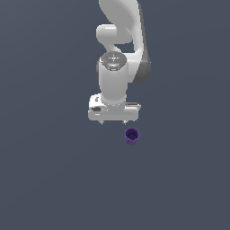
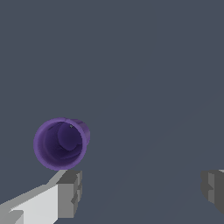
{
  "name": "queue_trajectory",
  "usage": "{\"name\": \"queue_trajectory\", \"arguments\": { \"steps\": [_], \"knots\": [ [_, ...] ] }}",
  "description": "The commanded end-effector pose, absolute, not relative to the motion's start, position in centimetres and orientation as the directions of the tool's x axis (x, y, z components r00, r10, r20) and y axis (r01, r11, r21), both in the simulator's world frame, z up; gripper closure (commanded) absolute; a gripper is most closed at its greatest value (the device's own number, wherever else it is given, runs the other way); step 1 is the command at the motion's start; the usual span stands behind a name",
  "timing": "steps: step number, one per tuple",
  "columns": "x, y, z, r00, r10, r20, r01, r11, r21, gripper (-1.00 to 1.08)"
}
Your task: Pick up the object and move it to a goal position.
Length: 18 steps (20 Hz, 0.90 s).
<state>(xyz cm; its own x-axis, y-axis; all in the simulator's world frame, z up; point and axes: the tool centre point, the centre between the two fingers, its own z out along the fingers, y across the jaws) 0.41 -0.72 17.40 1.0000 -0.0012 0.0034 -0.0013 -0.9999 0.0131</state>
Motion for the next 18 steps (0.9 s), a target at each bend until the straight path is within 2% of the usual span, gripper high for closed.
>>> {"name": "queue_trajectory", "arguments": {
  "steps": [1, 18],
  "knots": [
    [0.4, -0.7, 17.4, 1.0, -0.001, 0.003, -0.001, -1.0, 0.013, -0.2],
    [0.4, -1.5, 16.1, 0.998, -0.033, -0.047, -0.032, -0.999, 0.006, -0.2]
  ]
}}
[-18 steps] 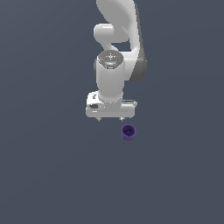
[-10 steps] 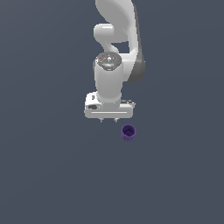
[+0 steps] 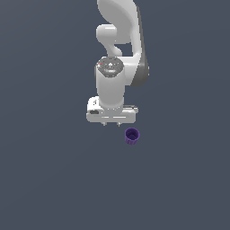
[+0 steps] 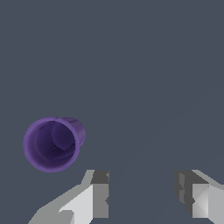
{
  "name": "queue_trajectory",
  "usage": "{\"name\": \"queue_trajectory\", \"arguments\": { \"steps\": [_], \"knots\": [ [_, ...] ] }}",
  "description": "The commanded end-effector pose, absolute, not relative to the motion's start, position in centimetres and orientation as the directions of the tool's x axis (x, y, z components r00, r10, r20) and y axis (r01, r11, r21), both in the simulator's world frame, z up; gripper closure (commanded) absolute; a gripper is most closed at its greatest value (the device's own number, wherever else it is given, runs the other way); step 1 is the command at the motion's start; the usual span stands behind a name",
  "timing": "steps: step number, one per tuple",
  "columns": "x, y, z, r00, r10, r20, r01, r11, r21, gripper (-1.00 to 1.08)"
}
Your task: Pick up the object and move it to a goal position.
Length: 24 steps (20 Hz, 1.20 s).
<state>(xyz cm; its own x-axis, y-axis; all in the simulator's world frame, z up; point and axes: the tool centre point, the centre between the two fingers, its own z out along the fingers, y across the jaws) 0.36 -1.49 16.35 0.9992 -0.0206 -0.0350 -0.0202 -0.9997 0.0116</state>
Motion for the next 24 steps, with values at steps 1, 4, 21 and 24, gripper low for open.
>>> {"name": "queue_trajectory", "arguments": {
  "steps": [1, 4, 21, 24],
  "knots": [
    [0.4, -1.4, 15.9, 0.997, -0.043, -0.057, -0.043, -0.999, 0.002, -0.2],
    [0.6, -1.3, 15.3, 0.992, -0.078, -0.094, -0.08, -0.997, -0.015, -0.2],
    [0.7, 1.4, 10.7, 0.839, -0.298, -0.455, -0.387, -0.915, -0.115, -0.2],
    [0.6, 2.1, 10.1, 0.793, -0.314, -0.522, -0.435, -0.892, -0.124, -0.2]
  ]
}}
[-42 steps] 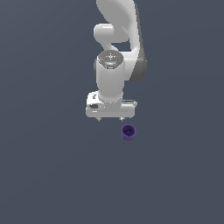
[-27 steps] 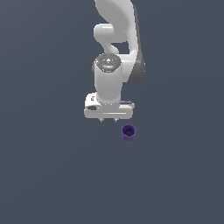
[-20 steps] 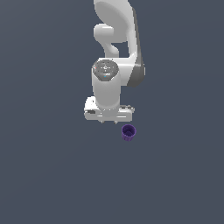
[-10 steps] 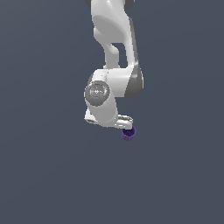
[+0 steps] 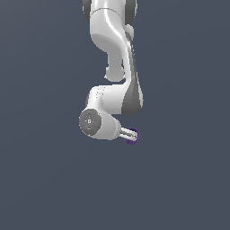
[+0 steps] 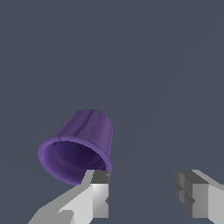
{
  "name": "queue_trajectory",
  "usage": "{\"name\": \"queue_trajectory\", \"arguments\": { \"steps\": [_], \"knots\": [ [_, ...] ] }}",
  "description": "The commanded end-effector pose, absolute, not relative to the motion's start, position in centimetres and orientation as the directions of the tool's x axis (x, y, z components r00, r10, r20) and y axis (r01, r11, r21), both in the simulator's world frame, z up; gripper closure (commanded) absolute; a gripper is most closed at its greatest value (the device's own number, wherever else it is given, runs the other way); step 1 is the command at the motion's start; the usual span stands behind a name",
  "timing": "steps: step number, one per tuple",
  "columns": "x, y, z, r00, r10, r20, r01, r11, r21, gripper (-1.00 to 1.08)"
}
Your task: Pick up the object and move it to a goal position.
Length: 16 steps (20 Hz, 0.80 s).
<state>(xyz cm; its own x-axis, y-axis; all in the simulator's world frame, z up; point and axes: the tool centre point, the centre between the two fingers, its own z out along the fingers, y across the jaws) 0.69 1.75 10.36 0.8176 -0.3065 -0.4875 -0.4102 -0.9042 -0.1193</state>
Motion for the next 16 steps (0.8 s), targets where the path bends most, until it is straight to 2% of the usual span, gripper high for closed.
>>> {"name": "queue_trajectory", "arguments": {
  "steps": [1, 16],
  "knots": [
    [0.6, 2.3, 9.9, 0.777, -0.317, -0.544, -0.45, -0.884, -0.126, -0.2],
    [0.1, 4.4, 9.0, 0.618, -0.307, -0.724, -0.562, -0.816, -0.134, -0.2]
  ]
}}
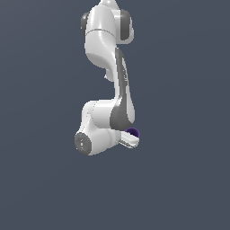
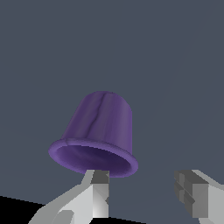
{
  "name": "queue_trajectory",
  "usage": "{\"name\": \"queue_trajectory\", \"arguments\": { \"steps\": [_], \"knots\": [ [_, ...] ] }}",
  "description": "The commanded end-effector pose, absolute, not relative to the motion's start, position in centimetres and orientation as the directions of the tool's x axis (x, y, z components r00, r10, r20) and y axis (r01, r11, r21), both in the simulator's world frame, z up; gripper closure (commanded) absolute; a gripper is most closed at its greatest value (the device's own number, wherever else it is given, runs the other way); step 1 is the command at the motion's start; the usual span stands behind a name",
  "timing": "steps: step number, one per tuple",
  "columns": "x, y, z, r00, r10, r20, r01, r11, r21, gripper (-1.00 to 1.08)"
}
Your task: Pick up the object and move it to a goal position.
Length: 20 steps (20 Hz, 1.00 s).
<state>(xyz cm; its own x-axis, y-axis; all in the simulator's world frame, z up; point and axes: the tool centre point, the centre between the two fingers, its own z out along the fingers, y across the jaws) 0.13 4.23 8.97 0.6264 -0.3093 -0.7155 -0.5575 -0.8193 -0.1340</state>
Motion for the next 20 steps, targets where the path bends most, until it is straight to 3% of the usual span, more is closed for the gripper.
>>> {"name": "queue_trajectory", "arguments": {
  "steps": [1, 20],
  "knots": [
    [0.1, 4.4, 9.0, 0.614, -0.306, -0.728, -0.564, -0.815, -0.134, -0.2],
    [-1.5, 5.8, 7.1, 0.61, -0.305, -0.731, -0.567, -0.813, -0.134, -0.2]
  ]
}}
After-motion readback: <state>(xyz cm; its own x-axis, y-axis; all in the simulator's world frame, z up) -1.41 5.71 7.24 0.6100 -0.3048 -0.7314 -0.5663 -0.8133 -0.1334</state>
